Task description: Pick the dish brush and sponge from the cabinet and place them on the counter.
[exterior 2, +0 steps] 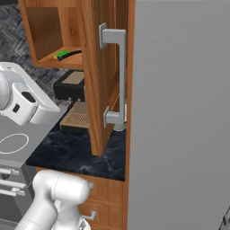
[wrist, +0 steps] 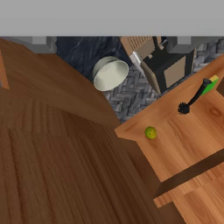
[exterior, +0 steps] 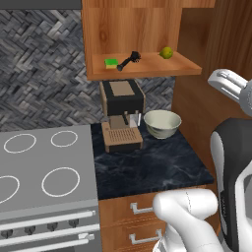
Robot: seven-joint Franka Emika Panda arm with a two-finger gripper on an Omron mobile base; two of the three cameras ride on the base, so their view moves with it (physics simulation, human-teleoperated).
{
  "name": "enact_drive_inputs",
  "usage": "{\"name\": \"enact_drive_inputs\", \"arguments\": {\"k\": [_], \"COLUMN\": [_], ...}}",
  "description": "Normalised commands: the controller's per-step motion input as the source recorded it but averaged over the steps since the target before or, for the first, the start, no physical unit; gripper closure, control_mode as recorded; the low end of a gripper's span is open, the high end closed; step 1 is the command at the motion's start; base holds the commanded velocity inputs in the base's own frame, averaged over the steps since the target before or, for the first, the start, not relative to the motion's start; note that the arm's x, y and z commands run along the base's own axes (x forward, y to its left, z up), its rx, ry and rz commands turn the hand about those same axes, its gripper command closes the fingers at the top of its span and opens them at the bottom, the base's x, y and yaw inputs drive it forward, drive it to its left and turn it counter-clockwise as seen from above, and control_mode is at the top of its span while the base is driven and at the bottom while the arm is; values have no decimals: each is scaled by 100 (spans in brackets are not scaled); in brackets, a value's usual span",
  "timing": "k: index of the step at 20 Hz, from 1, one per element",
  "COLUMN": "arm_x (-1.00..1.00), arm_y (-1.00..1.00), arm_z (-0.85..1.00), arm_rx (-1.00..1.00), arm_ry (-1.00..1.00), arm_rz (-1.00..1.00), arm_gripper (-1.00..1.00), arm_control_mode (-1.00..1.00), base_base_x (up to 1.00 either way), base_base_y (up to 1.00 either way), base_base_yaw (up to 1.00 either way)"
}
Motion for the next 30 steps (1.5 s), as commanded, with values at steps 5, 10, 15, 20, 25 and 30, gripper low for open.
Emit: {"name": "enact_drive_inputs", "arguments": {"k": [5,10,15,20,25,30], "arm_x": [0,0,0,0,0,0], "arm_y": [-4,-1,-1,-1,0,0], "arm_z": [0,0,0,0,0,0], "arm_rx": [2,2,1,1,0,0], "arm_ry": [0,4,0,0,0,0], "arm_rz": [0,2,1,0,0,0], "arm_gripper": [-100,-100,-100,-100,-100,-100], "arm_control_mode": [-100,-100,-100,-100,-100,-100], "base_base_x": [0,0,0,0,0,0], "base_base_y": [0,0,0,0,0,0], "base_base_yaw": [0,0,0,0,0,0]}}
